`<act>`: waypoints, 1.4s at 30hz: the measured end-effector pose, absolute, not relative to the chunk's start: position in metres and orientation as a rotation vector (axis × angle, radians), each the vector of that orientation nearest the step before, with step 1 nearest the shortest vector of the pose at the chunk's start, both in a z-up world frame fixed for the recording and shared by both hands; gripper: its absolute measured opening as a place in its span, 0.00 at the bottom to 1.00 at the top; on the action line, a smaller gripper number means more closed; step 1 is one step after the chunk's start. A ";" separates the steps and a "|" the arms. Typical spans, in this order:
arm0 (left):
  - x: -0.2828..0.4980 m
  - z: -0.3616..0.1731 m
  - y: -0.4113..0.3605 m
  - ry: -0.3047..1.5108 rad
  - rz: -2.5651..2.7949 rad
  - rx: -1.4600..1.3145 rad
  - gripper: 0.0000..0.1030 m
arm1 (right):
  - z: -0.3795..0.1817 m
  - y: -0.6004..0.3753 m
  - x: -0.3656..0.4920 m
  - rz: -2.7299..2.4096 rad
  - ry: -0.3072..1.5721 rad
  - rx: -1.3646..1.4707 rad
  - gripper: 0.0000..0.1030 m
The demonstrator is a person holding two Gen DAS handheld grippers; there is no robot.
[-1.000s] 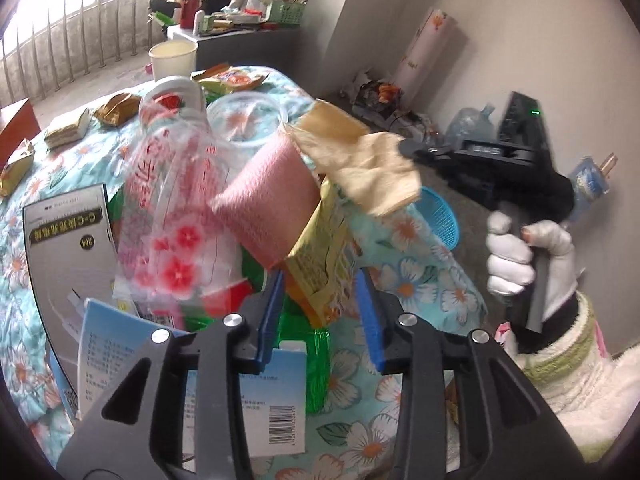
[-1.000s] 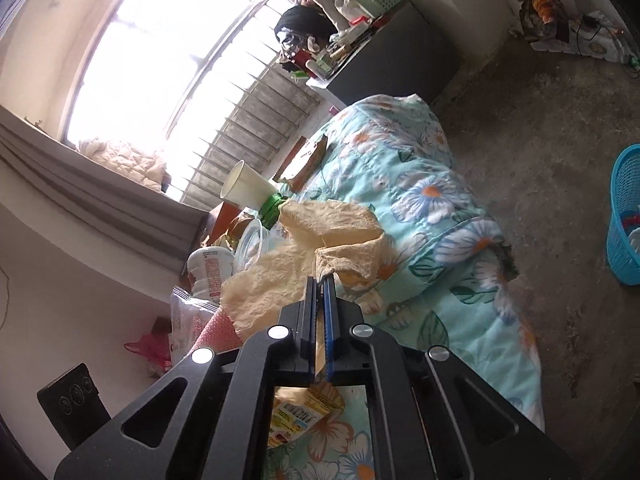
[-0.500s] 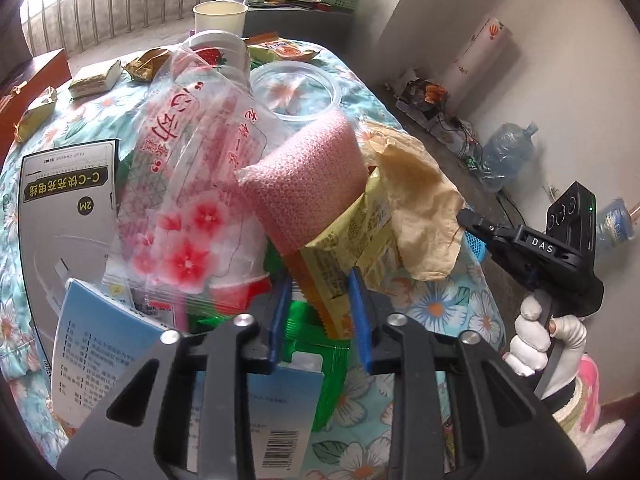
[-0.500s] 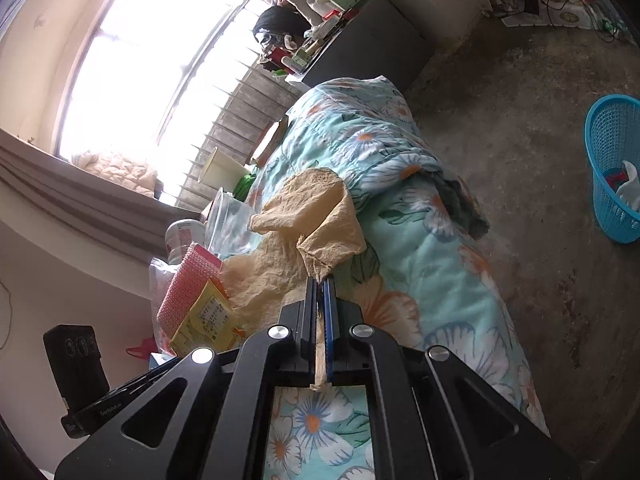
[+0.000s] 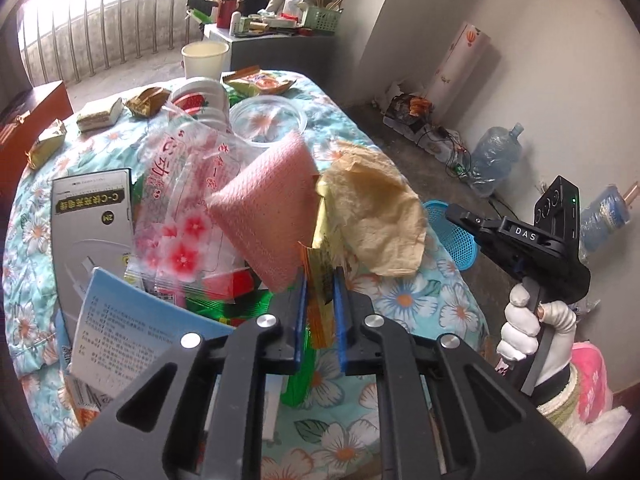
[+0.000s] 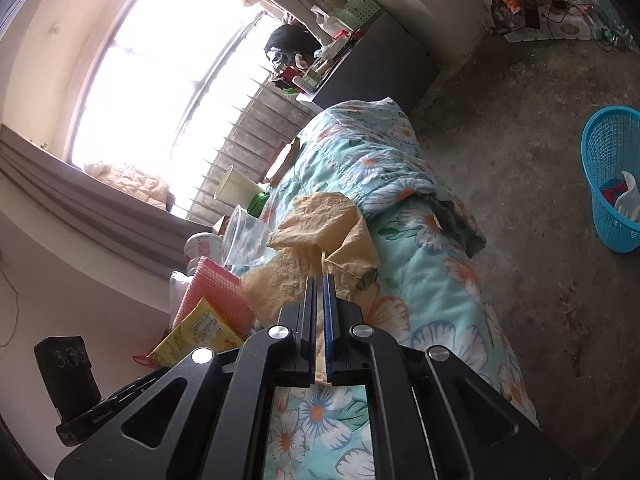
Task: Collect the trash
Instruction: 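Lift the tan paper with the right gripper off the bed, then carry the tan paper over the wastebasket and open the right gripper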
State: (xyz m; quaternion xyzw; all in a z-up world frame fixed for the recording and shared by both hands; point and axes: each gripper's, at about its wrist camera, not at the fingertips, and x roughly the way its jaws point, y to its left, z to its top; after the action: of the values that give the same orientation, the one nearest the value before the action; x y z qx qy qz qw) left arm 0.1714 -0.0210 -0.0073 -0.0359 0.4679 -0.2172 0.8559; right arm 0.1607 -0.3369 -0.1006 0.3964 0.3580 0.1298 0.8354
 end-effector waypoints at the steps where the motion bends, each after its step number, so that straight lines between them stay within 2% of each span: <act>1: 0.168 -0.004 -0.020 0.974 -0.459 -0.075 0.09 | -0.098 -0.338 0.159 0.278 0.749 0.836 0.04; 8: 0.144 0.025 -0.020 0.884 -0.479 -0.066 0.07 | -0.079 -0.343 0.145 0.290 0.715 0.792 0.04; 10: 0.139 0.029 -0.021 0.869 -0.487 -0.059 0.06 | -0.073 -0.336 0.151 0.278 0.739 0.699 0.07; 11: 0.138 0.030 -0.022 0.863 -0.490 -0.059 0.06 | -0.071 -0.330 0.156 0.270 0.758 0.633 0.19; 12: 0.137 0.031 -0.023 0.857 -0.495 -0.058 0.06 | -0.068 -0.322 0.163 0.261 0.780 0.557 0.43; 13: 0.137 0.033 -0.023 0.852 -0.499 -0.059 0.06 | -0.067 -0.314 0.168 0.260 0.790 0.501 0.52; 14: 0.136 0.034 -0.024 0.846 -0.501 -0.062 0.06 | -0.065 -0.305 0.175 0.267 0.794 0.433 0.55; 19: 0.140 0.039 -0.026 0.818 -0.508 -0.089 0.06 | -0.079 -0.266 0.209 0.205 0.867 0.113 0.55; 20: 0.141 0.041 -0.026 0.811 -0.509 -0.090 0.06 | -0.086 -0.260 0.214 0.186 0.887 0.058 0.45; 21: 0.142 0.043 -0.027 0.804 -0.510 -0.089 0.06 | -0.092 -0.257 0.216 0.170 0.905 0.020 0.26; 23: 0.145 0.048 -0.029 0.786 -0.514 -0.079 0.05 | -0.099 -0.260 0.215 0.176 0.916 0.050 0.04; 29: 0.166 0.058 -0.050 0.763 -0.556 -0.040 0.05 | -0.076 -0.306 0.191 0.194 0.793 0.273 0.03; 34: 0.199 0.062 -0.101 0.826 -0.669 -0.021 0.05 | -0.047 -0.378 0.167 0.119 0.687 0.398 0.03; 38: 0.232 0.055 -0.173 0.891 -0.795 0.038 0.05 | -0.044 -0.439 0.148 -0.025 0.667 0.410 0.03; 42: 0.252 0.032 -0.267 0.954 -0.897 0.196 0.05 | -0.065 -0.505 0.134 -0.169 0.681 0.463 0.03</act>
State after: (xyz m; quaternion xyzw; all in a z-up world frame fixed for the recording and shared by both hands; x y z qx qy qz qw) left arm 0.2518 -0.2671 0.0319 0.0910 0.4428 -0.4165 0.7888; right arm 0.1344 -0.5047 -0.0654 0.2250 0.3308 -0.0820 0.9128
